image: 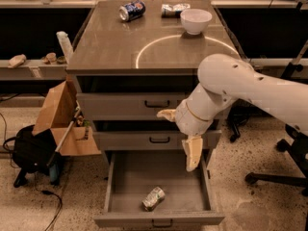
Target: Pick 7up can from bottom drawer and place on counter
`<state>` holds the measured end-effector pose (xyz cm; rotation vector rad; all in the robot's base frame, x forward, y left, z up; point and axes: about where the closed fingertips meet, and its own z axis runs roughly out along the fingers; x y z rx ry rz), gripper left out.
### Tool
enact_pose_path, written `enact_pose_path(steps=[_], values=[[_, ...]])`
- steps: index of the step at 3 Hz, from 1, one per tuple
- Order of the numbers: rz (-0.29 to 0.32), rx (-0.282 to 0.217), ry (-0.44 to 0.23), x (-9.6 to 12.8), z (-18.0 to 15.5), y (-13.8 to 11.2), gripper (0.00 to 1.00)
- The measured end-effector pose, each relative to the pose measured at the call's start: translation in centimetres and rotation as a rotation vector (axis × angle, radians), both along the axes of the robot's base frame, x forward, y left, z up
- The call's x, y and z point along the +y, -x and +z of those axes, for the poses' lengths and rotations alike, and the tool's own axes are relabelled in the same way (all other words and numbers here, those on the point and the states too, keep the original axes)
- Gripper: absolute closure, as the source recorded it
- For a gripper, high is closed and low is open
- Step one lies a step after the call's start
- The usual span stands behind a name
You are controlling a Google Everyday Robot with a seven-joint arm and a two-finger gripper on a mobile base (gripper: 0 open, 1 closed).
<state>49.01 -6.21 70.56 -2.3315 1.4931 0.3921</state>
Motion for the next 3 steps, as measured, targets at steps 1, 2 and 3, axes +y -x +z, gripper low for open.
enact_pose_path(steps=[1,2,3], values=[[-0.004,0.015,0.001,0.4,-2.4,-0.8,0.0],[-0.021,0.03,0.004,0.5,-4.6,-1.3,0.0],[-0.046,0.069,0.014,0.4,-7.0,-1.7,0.0]])
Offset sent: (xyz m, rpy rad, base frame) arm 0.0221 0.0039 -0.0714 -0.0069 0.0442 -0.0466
